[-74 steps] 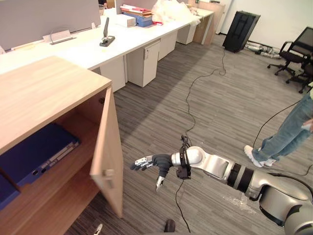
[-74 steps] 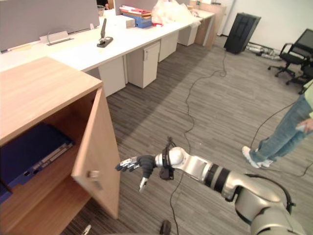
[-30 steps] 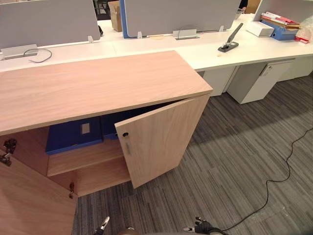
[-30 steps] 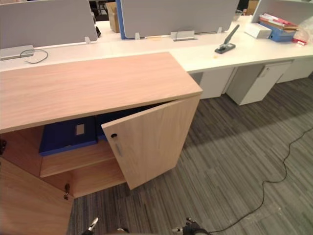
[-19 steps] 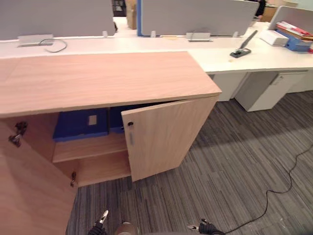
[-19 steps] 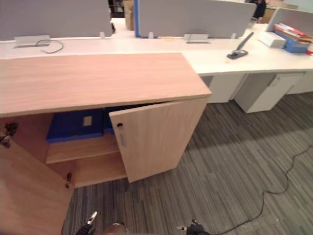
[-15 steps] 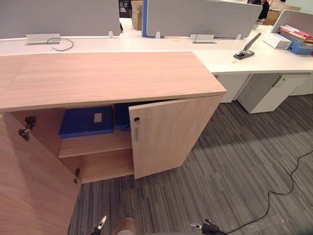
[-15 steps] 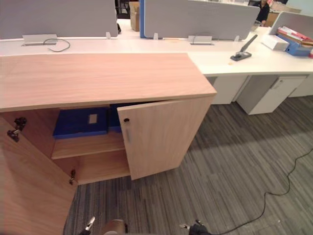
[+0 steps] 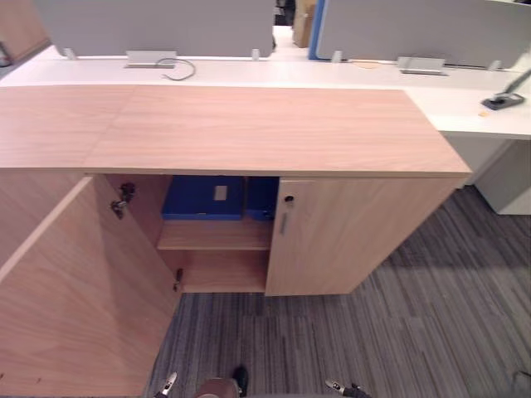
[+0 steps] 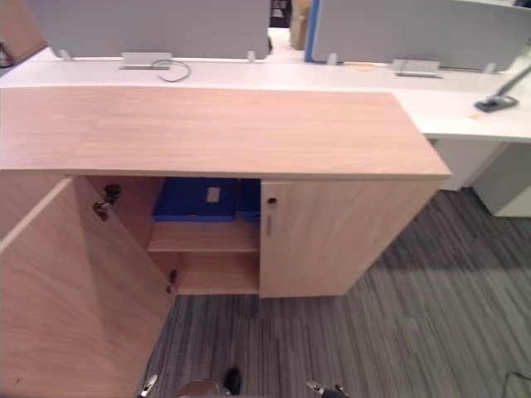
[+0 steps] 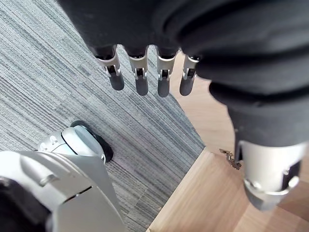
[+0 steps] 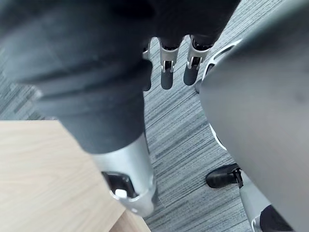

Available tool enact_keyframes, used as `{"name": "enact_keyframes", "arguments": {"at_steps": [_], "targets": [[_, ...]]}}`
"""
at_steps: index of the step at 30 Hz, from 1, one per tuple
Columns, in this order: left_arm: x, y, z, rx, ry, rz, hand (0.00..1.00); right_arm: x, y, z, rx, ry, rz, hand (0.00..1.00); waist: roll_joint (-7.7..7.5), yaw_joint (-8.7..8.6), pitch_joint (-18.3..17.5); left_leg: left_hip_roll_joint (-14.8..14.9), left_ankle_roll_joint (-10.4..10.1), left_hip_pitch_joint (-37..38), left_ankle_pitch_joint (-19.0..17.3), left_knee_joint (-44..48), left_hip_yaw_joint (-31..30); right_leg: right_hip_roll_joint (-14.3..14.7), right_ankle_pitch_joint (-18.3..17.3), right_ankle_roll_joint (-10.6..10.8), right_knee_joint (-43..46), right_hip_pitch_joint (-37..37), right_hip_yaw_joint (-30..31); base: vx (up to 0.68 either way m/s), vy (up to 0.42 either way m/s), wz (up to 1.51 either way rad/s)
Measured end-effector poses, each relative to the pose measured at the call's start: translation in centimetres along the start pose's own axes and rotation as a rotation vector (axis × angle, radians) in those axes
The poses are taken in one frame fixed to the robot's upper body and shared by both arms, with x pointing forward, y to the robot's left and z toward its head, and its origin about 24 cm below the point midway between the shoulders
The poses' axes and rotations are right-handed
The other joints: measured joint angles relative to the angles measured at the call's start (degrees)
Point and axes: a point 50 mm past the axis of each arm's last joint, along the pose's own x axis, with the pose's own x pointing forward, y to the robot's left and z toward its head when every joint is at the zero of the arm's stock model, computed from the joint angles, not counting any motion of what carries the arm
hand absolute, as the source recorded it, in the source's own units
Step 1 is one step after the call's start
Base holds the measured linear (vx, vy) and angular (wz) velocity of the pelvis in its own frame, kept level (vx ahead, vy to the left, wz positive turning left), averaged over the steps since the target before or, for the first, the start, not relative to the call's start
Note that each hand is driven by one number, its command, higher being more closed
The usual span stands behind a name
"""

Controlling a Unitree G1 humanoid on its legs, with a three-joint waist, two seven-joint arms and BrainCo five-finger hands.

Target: Walk over to the cabinet, pick up the folder, carry it to the office cabinet, place the folder inside the office cabinet, then close the office cabinet door

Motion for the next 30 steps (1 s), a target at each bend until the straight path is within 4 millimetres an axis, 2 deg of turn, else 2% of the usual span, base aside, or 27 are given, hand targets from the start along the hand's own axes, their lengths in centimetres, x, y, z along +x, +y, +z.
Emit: {"name": "enact_keyframes", "arguments": {"at_steps": [1, 2, 5, 7, 9, 10, 12, 13, 14, 17, 21, 22, 24, 25, 26, 27, 28, 29, 30], "targets": [[0.0, -0.3, 0.1, 0.027, -0.003, -0.010, 0.00, -0.1, -0.2, 0.0, -0.007, -0.009, -0.004, 0.00, 0.84, -0.10, -0.4, 0.4, 0.1, 1.1, -0.2, 0.6, -2.6, 0.7, 1.4, -2.4, 6.9, -2.4, 2.9, 0.13, 0.045, 1.00], [0.1, -0.5, 0.3, 0.038, -0.007, -0.016, 0.00, -0.1, -0.4, -0.2, -0.013, -0.004, -0.007, 0.00, 1.16, -0.14, -0.8, 0.8, 0.0, 1.2, -0.1, 0.8, -3.8, 1.5, 0.7, -2.4, 9.0, -3.7, 5.5, 0.16, 0.024, 0.87], [0.3, -1.3, 1.1, 0.064, -0.028, -0.035, 0.00, -0.2, 0.0, -0.2, -0.055, -0.023, 0.008, 0.00, 0.97, -0.25, -1.4, 1.4, -0.9, 2.0, -0.6, 0.3, -9.4, 6.8, -2.4, 0.1, 8.8, -6.7, 17.1, 0.10, -0.065, 0.87], [0.4, -1.5, 1.3, 0.065, -0.033, -0.035, 0.00, -0.3, 0.0, -0.4, -0.078, -0.018, 0.012, 0.00, 0.56, -0.20, -2.4, 1.4, -0.9, 2.4, -0.6, -1.1, -10.6, 7.7, -2.6, 1.0, 4.6, -8.4, 19.7, 0.05, -0.161, 0.51], [0.3, -1.2, 1.3, 0.059, -0.034, -0.020, 0.00, -0.4, 0.1, -1.1, -0.096, -0.001, 0.018, 0.00, -0.51, 0.12, -3.9, 0.9, -2.1, 2.7, -0.7, -1.8, -10.7, 7.9, 0.2, 0.8, -2.4, -8.2, 19.4, 0.09, -0.242, 0.23], [0.3, -1.1, 1.3, 0.054, -0.038, -0.011, 0.00, -0.4, 0.1, -1.4, -0.102, 0.007, 0.021, 0.00, -0.95, 0.11, -4.9, 1.0, -2.2, 2.7, -1.9, -1.8, -10.4, 7.5, 1.8, 1.9, -4.3, -7.4, 18.0, 0.10, -0.244, 0.06], [0.3, -1.5, 0.9, 0.046, -0.031, -0.012, 0.00, -0.4, -0.3, -1.5, -0.092, 0.014, 0.009, 0.00, -0.55, -0.13, -5.9, 4.2, -3.6, 2.5, -2.9, -2.0, -7.0, 8.9, 1.9, 2.0, -6.4, -6.2, 17.1, 0.12, -0.301, 0.14], [0.3, -2.1, 0.7, 0.032, -0.028, -0.024, 0.00, -0.4, -0.5, -1.5, -0.070, 0.015, -0.001, 0.00, 0.22, -0.36, -6.2, 5.5, -4.3, 2.9, -2.7, -2.5, -6.5, 9.8, 1.9, 2.0, -7.4, -5.3, 16.8, 0.10, -0.317, 0.20], [0.3, -2.2, 0.8, 0.024, -0.031, -0.024, 0.00, -0.4, -0.7, -1.6, -0.061, 0.022, -0.007, 0.00, 0.35, -0.44, -6.5, 6.1, -4.8, 3.0, -2.0, -3.3, -7.0, 10.5, 1.8, 2.0, -7.9, -5.2, 16.8, 0.07, -0.235, 0.20], [0.3, -1.9, 0.4, 0.009, -0.021, -0.016, 0.00, -0.4, -1.3, -1.5, -0.038, 0.020, -0.025, 0.00, 1.00, -0.86, -6.5, 7.0, -6.7, 3.3, -0.2, -5.3, -10.1, 11.7, 1.8, 1.9, -8.5, -4.2, 14.9, 0.06, -0.181, 0.46], [0.2, -0.8, 0.2, -0.017, -0.016, 0.010, 0.00, -0.3, -1.7, -1.5, -0.002, 0.022, -0.041, 0.00, 1.55, -0.89, -5.2, 7.2, -7.0, 3.8, 0.3, -5.8, -13.1, 12.1, 1.8, 1.9, -8.8, -2.2, 12.1, 0.01, -0.091, 0.46], [0.2, -0.7, 0.2, -0.028, -0.018, 0.015, 0.00, -0.3, -1.7, -1.3, -0.003, 0.015, -0.038, 0.00, 1.64, -0.79, -4.4, 7.2, -6.8, 3.7, -0.7, -5.0, -13.1, 12.2, 1.8, 1.9, -8.6, -1.7, 11.8, -0.03, -0.048, 0.24], [0.2, -0.8, 0.3, -0.034, -0.023, 0.011, 0.00, -0.3, -1.5, -0.8, 0.000, -0.007, -0.034, 0.00, 2.36, -1.42, -2.7, 8.5, -6.2, 1.3, -3.1, -0.4, -9.4, 12.5, 1.7, 1.7, -7.5, -1.4, 10.4, -0.07, -0.037, 0.34], [0.2, -1.2, 0.4, -0.040, -0.030, 0.002, 0.00, -0.2, -1.2, -0.1, -0.001, -0.030, -0.026, 0.00, 2.90, -1.63, -2.0, 10.1, -5.8, -0.2, -4.2, 1.7, -5.0, 12.6, 1.4, 1.2, -6.9, -1.4, 9.3, -0.15, -0.048, 0.33], [0.2, -1.2, 0.5, -0.051, -0.039, 0.004, 0.00, -0.2, -1.0, 0.1, -0.007, -0.037, -0.020, 0.00, 2.50, -1.62, -1.7, 10.5, -5.7, -0.3, -4.3, 0.5, -1.3, 12.1, 0.9, 0.4, -7.2, -1.5, 8.7, -0.12, -0.026, 0.28], [0.2, -1.1, 0.7, -0.062, -0.047, 0.008, 0.00, -0.2, -0.5, -0.2, -0.006, -0.029, -0.008, 0.00, 0.93, -1.84, -1.8, 10.2, -5.0, -0.5, -4.5, 1.9, 1.2, 10.5, 0.4, -0.3, -7.9, -1.9, 8.4, -0.10, 0.016, 0.25], [0.3, -1.6, 1.2, -0.082, -0.058, 0.001, 0.00, -0.2, -0.4, 0.1, -0.001, -0.042, -0.004, 0.00, 1.75, -2.09, -1.0, 12.6, -3.2, -4.8, -8.0, 14.6, 9.1, 9.5, -0.7, 0.3, -8.4, -2.1, 7.0, -0.06, 0.098, 0.28], [0.1, -1.8, 0.3, -0.097, -0.040, -0.002, 0.00, -0.1, -1.4, 0.9, 0.019, -0.067, -0.031, 0.00, 3.71, -2.04, -1.3, 15.8, -2.2, -6.0, -10.0, 24.0, 15.3, 9.5, -1.3, 1.1, -7.0, -2.5, 6.0, -0.07, 0.122, 0.32], [0.1, -1.9, -0.1, -0.098, -0.030, -0.002, 0.00, -0.2, -1.9, 0.8, 0.039, -0.066, -0.047, 0.00, 4.70, -2.33, -1.7, 17.0, -2.3, -5.6, -10.0, 24.8, 17.3, 9.7, -1.8, 1.8, -6.4, -2.6, 5.7, -0.02, 0.167, 0.56]]}}
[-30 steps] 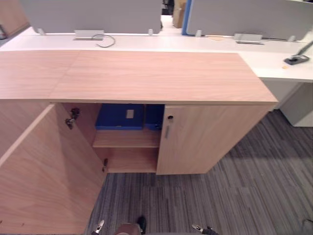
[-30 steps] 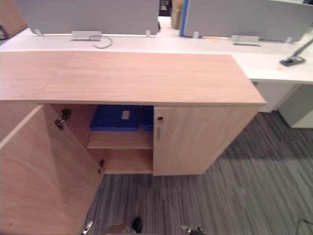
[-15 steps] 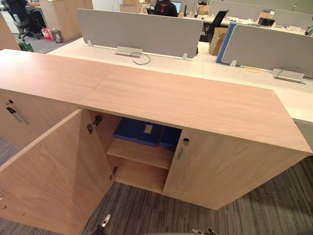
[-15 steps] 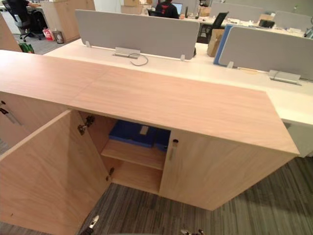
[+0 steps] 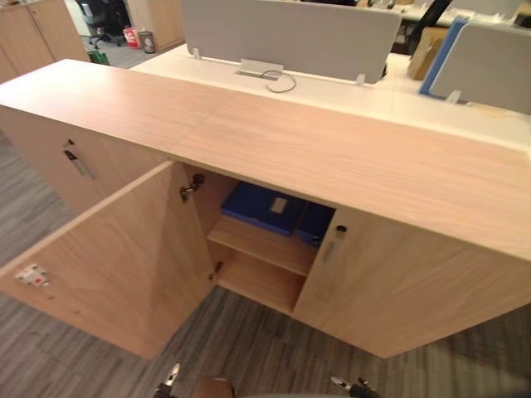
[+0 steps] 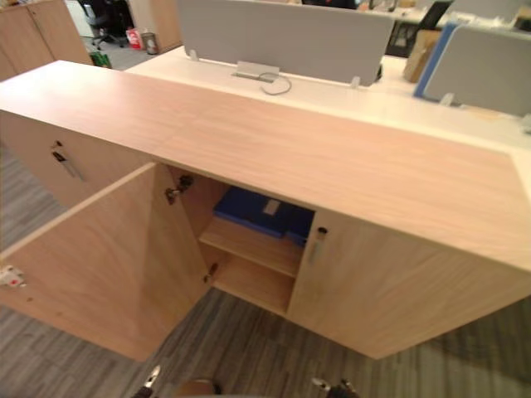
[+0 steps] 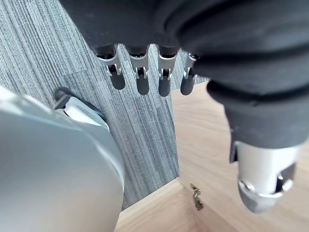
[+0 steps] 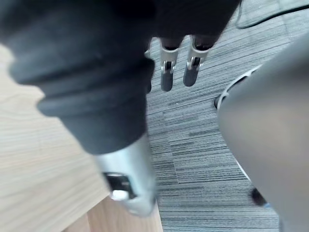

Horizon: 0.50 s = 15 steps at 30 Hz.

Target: Walk over to the cabinet, pick up the folder, carry it to the office cabinet, place the folder inside the office cabinet, then close the office cabinet door

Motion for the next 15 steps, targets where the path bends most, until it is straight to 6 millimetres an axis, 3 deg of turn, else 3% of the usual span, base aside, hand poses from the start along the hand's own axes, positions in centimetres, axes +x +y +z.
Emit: {"name": "enact_keyframes", "arguments": {"at_steps": [1, 2, 4, 6, 11, 15], "targets": [[-0.1, -0.2, -0.6, 0.006, 0.020, -0.007, 0.00, 0.0, -0.7, -0.1, 0.063, 0.005, -0.023, 0.00, 1.74, -1.03, -0.8, -0.9, -1.3, 1.9, -3.3, -7.1, 0.1, 0.5, -1.0, 0.8, 0.8, -0.6, -1.4, 0.03, 0.184, 0.91], [0.1, -0.4, -0.2, 0.036, 0.017, -0.016, 0.00, -0.1, -0.1, -0.9, 0.088, 0.039, -0.017, 0.00, -0.50, -1.42, -1.3, -5.1, -1.0, 3.5, 0.3, -14.5, -0.9, -1.6, -0.8, 0.5, -0.3, -1.1, -1.4, 0.05, 0.155, 1.00], [0.3, 0.0, 0.5, 0.094, 0.010, -0.018, 0.00, -0.1, 0.0, -1.9, 0.115, 0.081, -0.021, 0.00, -2.74, -1.64, -1.9, -9.1, -0.1, 5.5, 5.7, -23.0, -2.5, -2.8, 1.5, -1.2, -3.7, -0.6, -1.1, 0.04, 0.055, 0.81], [0.3, 0.3, 0.6, 0.135, 0.018, -0.015, 0.00, -0.1, -0.1, -2.0, 0.144, 0.093, -0.024, 0.00, -2.73, -1.32, -2.1, -10.7, 0.2, 7.1, 8.7, -28.4, -3.9, -3.3, 3.2, -1.5, -5.2, -0.2, -1.2, 0.06, 0.061, 0.51], [0.3, 0.9, 0.4, 0.220, 0.043, -0.013, 0.00, -0.1, -0.2, -2.3, 0.124, 0.111, -0.023, 0.00, -2.92, -0.96, -2.6, -11.5, -0.2, 14.8, 15.9, -42.4, -5.7, -2.7, 4.5, -1.2, -6.4, 2.1, -1.5, 0.04, -0.023, 0.19], [0.3, 1.1, 0.5, 0.245, 0.045, -0.012, 0.00, 0.0, -0.1, -2.1, 0.081, 0.112, -0.012, 0.00, -3.25, -1.08, -2.4, -11.5, -0.3, 15.8, 17.0, -43.9, -6.3, -2.4, 4.6, -1.2, -7.2, 3.2, -1.7, -0.03, -0.058, 0.06]]}}
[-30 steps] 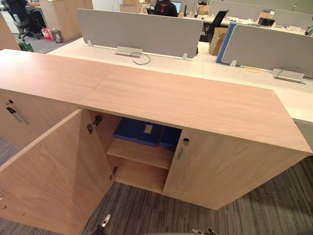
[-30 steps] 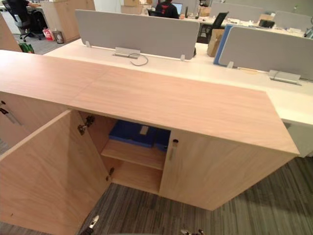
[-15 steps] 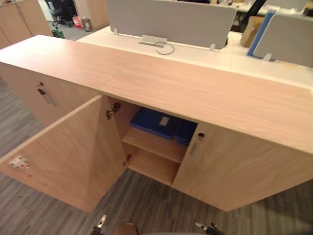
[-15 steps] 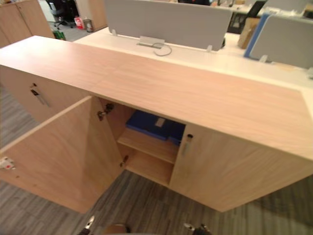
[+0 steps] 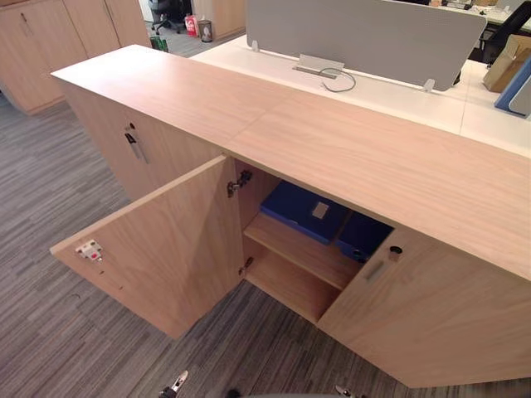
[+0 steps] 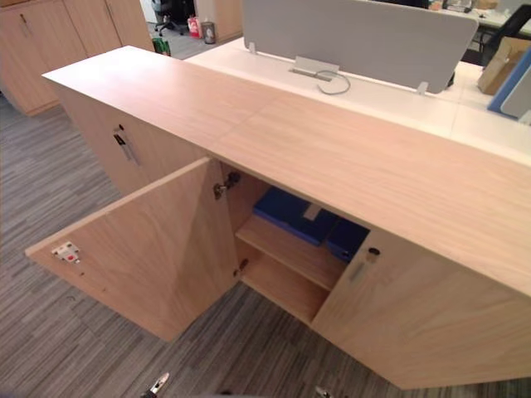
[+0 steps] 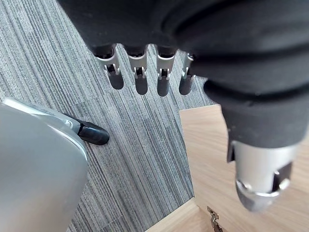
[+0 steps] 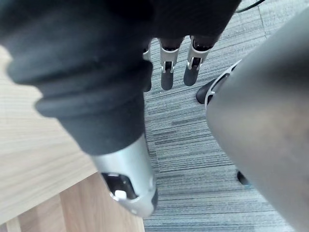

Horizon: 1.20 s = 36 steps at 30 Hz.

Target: Walk over to the cabinet, pick up the folder, carry it to the office cabinet, place the folder inside the office cabinet, then close the office cabinet door

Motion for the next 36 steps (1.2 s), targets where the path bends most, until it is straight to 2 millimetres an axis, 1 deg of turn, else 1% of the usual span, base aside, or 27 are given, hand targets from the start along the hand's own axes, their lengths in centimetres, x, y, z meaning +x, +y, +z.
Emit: {"name": "enact_keyframes", "arguments": {"at_steps": [3, 7, 9, 11, 13, 15, 17, 20, 22, 23, 25, 26, 27, 29, 30, 32, 33, 35, 36], "targets": [[0.0, 0.0, 0.0, 0.013, 0.001, -0.001, 0.00, 0.0, 0.2, 0.2, -0.039, -0.006, 0.010, 0.00, 0.04, 0.00, 0.3, 0.0, -0.1, 0.4, 0.3, -0.2, -0.1, 0.0, 0.0, 0.0, 0.0, 0.4, 0.0, -0.09, -0.044, 0.01], [0.0, 0.0, 0.0, 0.010, 0.002, 0.002, 0.00, 0.1, 1.0, 0.8, -0.077, -0.021, 0.033, 0.00, 0.11, -0.13, 1.6, 0.0, -0.3, 0.4, 1.0, -0.4, -0.3, 0.0, 0.0, 0.1, -0.1, 0.5, -0.1, -0.12, -0.033, 0.00], [0.0, 0.2, -0.2, 0.002, 0.012, 0.007, 0.00, 0.1, 1.1, 0.9, -0.080, -0.024, 0.037, 0.00, 0.09, -0.21, 1.7, 0.0, -0.6, 0.1, 1.2, -0.4, -0.7, 0.0, -0.1, 0.2, -0.3, 0.5, -0.5, -0.11, -0.033, 0.09], [0.0, 0.8, -0.1, -0.027, 0.012, 0.025, 0.00, 0.1, 1.1, 1.0, -0.101, -0.025, 0.040, 0.00, 0.02, -0.20, 2.1, -0.3, -1.0, -0.5, 1.6, -0.4, -1.4, 0.0, -0.2, 0.6, -1.2, 0.8, -1.5, -0.09, -0.038, 0.16], [-0.2, 1.7, -0.3, -0.059, 0.007, 0.046, 0.00, 0.1, 1.1, 1.0, -0.095, -0.028, 0.047, 0.00, -0.22, -0.24, 2.6, -0.4, -0.9, -0.6, 1.8, -0.4, -2.2, -0.1, -0.5, 1.3, -1.7, 1.4, -2.5, -0.07, -0.042, 0.23], [-0.3, 2.5, 0.4, -0.086, -0.029, 0.064, 0.00, 0.1, 0.7, 0.8, -0.072, -0.027, 0.037, 0.00, -0.31, -0.16, 3.1, -0.6, -0.7, -0.6, 1.8, -0.4, -3.3, -0.1, -1.1, 1.6, -2.0, 2.0, -3.5, -0.04, -0.048, 0.33], [-0.4, 3.6, 1.5, -0.123, -0.081, 0.088, 0.00, 0.1, 0.4, 0.6, -0.059, -0.026, 0.030, 0.00, -0.39, 0.19, 3.1, -0.8, -0.6, -1.2, 2.0, -0.4, -4.5, -0.1, -1.4, 1.6, -2.1, 2.1, -4.9, 0.02, -0.028, 0.30], [-0.6, 4.5, 3.5, -0.147, -0.163, 0.105, 0.00, 0.0, 0.5, 0.6, -0.057, -0.025, 0.032, 0.00, -0.56, 0.39, 3.4, -1.1, -0.9, -1.5, 2.2, -0.4, -4.6, -0.2, -1.4, 1.6, -2.6, 2.2, -5.0, 0.04, -0.009, 0.05], [-0.9, 4.7, 6.1, -0.133, -0.260, 0.098, 0.00, 0.0, 0.5, 0.6, -0.057, -0.025, 0.032, 0.00, -0.66, 0.48, 3.4, -1.3, -0.6, -1.4, 2.0, -0.4, -4.3, -0.3, -1.1, 1.8, -2.9, 2.4, -4.8, 0.08, -0.008, -0.04], [-1.2, 4.8, 7.8, -0.109, -0.325, 0.093, 0.00, 0.0, 0.5, 0.6, -0.058, -0.025, 0.033, 0.00, -0.66, 0.60, 3.5, -1.3, -0.5, -1.4, 1.9, -0.4, -4.0, -0.3, -1.0, 1.7, -3.1, 2.4, -4.6, 0.07, -0.010, -0.05], [-1.7, 5.3, 10.6, -0.061, -0.409, 0.101, 0.00, 0.0, 0.5, 0.7, -0.061, -0.027, 0.034, 0.00, -0.65, 0.73, 3.5, -1.3, -0.6, -1.2, 1.6, -0.3, -3.9, -0.2, -1.0, 1.6, -3.3, 2.7, -4.5, 0.06, -0.017, -0.02], [-2.0, 5.9, 12.3, -0.033, -0.453, 0.119, 0.00, 0.1, 0.5, 0.7, -0.065, -0.028, 0.037, 0.00, -0.66, 0.71, 3.5, -1.2, -0.7, -0.9, 1.3, -0.3, -3.8, -0.1, -1.0, 1.5, -3.5, 3.0, -4.4, 0.06, -0.021, -0.04], [-2.1, 6.2, 13.1, -0.016, -0.469, 0.131, 0.00, 0.1, 0.5, 0.8, -0.069, -0.029, 0.040, 0.00, -0.66, 0.70, 3.6, -1.1, -0.6, -0.6, 1.2, -0.1, -3.7, 0.0, -1.0, 1.4, -3.6, 3.3, -4.3, 0.05, -0.020, -0.10], [-2.7, 7.3, 15.5, 0.067, -0.508, 0.188, 0.00, 0.1, 0.6, 1.0, -0.105, -0.036, 0.053, 0.00, -0.62, 0.71, 3.6, -0.9, -0.8, 0.6, 0.5, -0.1, -3.1, 0.1, -0.9, 1.2, -3.7, 4.3, -4.1, 0.04, -0.015, -0.12], [-2.8, 7.3, 16.2, 0.091, -0.519, 0.197, 0.00, 0.1, 0.7, 1.1, -0.108, -0.039, 0.057, 0.00, -0.61, 0.74, 3.6, -0.8, -0.8, 0.7, 0.4, -0.1, -2.9, 0.2, -0.9, 1.1, -3.8, 4.3, -4.0, 0.02, -0.013, -0.13], [-3.4, 7.4, 18.3, 0.165, -0.554, 0.234, 0.00, 0.1, 1.1, 1.4, -0.118, -0.043, 0.073, 0.00, -0.57, 0.92, 3.6, -0.3, -1.0, 0.6, 0.3, -0.1, -2.4, 0.6, -0.5, 0.5, -3.9, 4.0, -3.7, -0.01, -0.010, -0.12], [-3.8, 7.2, 19.2, 0.199, -0.578, 0.244, 0.00, 0.1, 1.2, 1.4, -0.123, -0.041, 0.082, 0.00, -0.57, 1.06, 3.6, -0.1, -1.1, 0.7, 0.2, -0.1, -2.3, 0.7, -0.4, 0.3, -3.9, 3.9, -3.5, -0.02, -0.005, -0.09], [-4.8, 6.6, 21.8, 0.265, -0.647, 0.256, 0.00, 0.1, 1.4, 1.3, -0.156, -0.037, 0.102, 0.00, -0.49, 1.23, 3.7, 0.1, -1.1, 0.7, 0.2, -0.3, -2.2, 0.9, -0.3, 0.1, -3.9, 3.9, -3.0, -0.04, -0.005, -0.07], [-5.0, 6.6, 22.4, 0.279, -0.659, 0.263, 0.00, 0.0, 1.5, 1.4, -0.160, -0.039, 0.109, 0.00, -0.48, 1.23, 3.7, 0.1, -1.1, 0.7, 0.2, -0.3, -2.2, 0.9, -0.3, 0.1, -3.9, 3.9, -2.9, -0.06, -0.010, -0.07]]}}
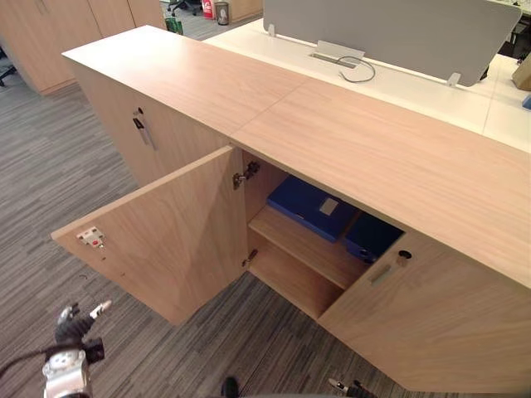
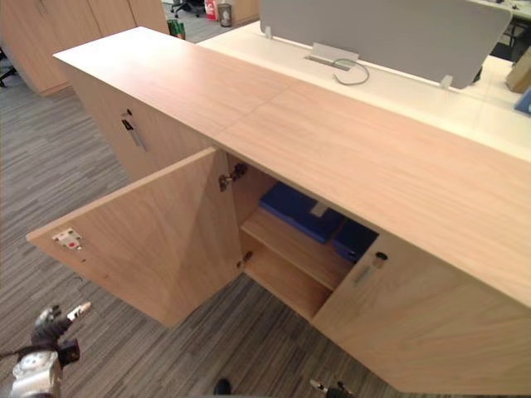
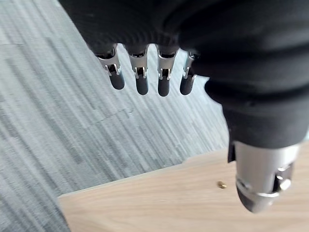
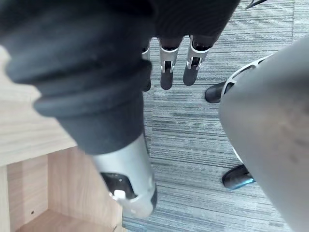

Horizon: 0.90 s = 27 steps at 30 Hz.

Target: Walk over to the cabinet, pick up the folder, carry it to the office cabinet, place the folder inside the office cabinet, then close the office cabinet door

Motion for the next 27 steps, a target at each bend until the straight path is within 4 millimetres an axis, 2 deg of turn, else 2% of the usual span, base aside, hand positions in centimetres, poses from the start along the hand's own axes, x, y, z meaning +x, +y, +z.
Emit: {"name": "enact_keyframes", "arguments": {"at_steps": [6, 10, 12, 20, 24, 27], "targets": [[2.5, 3.3, 7.4, 0.114, -0.132, 0.068, 0.00, -0.2, -1.0, -0.3, -0.033, 0.010, 0.002, 0.00, 0.04, 0.38, 0.0, 0.4, -0.1, 0.2, 0.1, 0.0, 0.2, 0.3, 0.0, 0.0, 0.3, -0.2, 0.3, -0.06, -0.007, -0.03], [3.3, 4.0, 10.2, 0.183, -0.157, 0.082, 0.00, -0.3, -1.6, -0.6, -0.032, 0.018, -0.006, 0.00, 0.05, 0.60, 0.0, 0.6, -0.2, 0.2, 0.1, 0.3, 1.0, 0.4, 0.0, 0.0, 0.6, -0.8, 1.3, -0.04, 0.002, -0.10], [3.5, 3.6, 11.2, 0.198, -0.171, 0.077, 0.00, -0.3, -1.7, -0.8, -0.029, 0.022, -0.009, 0.00, 0.03, 0.72, 0.0, 0.7, -0.2, 0.2, 0.2, 0.3, 1.4, 0.4, 0.0, 0.0, 0.7, -1.1, 1.8, -0.06, 0.000, -0.13], [4.0, 1.4, 13.4, 0.268, -0.211, 0.026, 0.00, -0.4, -2.1, -1.2, -0.016, 0.029, -0.018, 0.00, -0.09, 0.43, 0.0, 1.0, -0.6, 0.2, 0.5, 0.3, 1.8, 0.7, 0.0, 0.0, 0.8, -1.5, 2.5, -0.05, -0.010, -0.05], [4.0, 0.8, 13.3, 0.305, -0.214, 0.018, 0.00, -0.4, -2.0, -1.1, 0.007, 0.017, -0.017, 0.00, -0.32, 0.33, 0.2, 1.2, -0.7, 0.2, 0.6, 0.3, 2.4, 0.8, 0.0, 0.0, 0.8, -1.8, 3.2, -0.06, -0.008, -0.07], [4.1, -0.5, 12.4, 0.298, -0.201, 0.003, 0.00, -0.4, -2.1, -1.1, 0.006, 0.011, -0.020, 0.00, -0.48, 0.54, 0.4, 1.2, -0.7, 0.2, 0.8, 0.3, 2.4, 0.8, 0.0, 0.0, 0.9, -1.8, 3.2, -0.07, -0.008, 0.01]]}}
